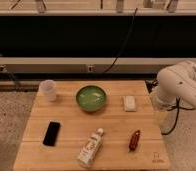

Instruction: Pick up the ceramic bowl

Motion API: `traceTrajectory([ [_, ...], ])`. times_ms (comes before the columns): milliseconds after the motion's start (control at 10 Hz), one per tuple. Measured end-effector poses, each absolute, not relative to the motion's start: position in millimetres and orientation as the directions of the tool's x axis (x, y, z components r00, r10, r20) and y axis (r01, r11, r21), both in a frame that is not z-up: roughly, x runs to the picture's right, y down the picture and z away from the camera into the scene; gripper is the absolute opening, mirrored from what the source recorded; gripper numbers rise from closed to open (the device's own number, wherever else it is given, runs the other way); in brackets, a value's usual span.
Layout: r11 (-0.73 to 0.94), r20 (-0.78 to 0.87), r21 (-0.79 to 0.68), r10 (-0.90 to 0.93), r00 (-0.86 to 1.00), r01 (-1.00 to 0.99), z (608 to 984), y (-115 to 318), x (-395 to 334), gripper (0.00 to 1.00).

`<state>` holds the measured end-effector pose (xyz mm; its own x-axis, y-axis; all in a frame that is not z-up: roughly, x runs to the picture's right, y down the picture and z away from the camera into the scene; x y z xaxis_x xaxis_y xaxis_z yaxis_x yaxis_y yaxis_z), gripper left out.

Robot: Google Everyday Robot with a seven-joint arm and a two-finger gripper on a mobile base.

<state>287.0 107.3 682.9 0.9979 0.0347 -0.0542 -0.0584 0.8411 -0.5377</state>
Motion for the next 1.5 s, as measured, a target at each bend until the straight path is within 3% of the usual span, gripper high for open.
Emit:
traceTrajectory([
  [500,0.843,-0.057,-0.535,0.018,0.998,-0.046,685.6,106.2,284.5,0.8],
  [1500,0.858,-0.008,-0.494,-0.169,0.986,0.143,725.3,76.9,202.5,0.8],
])
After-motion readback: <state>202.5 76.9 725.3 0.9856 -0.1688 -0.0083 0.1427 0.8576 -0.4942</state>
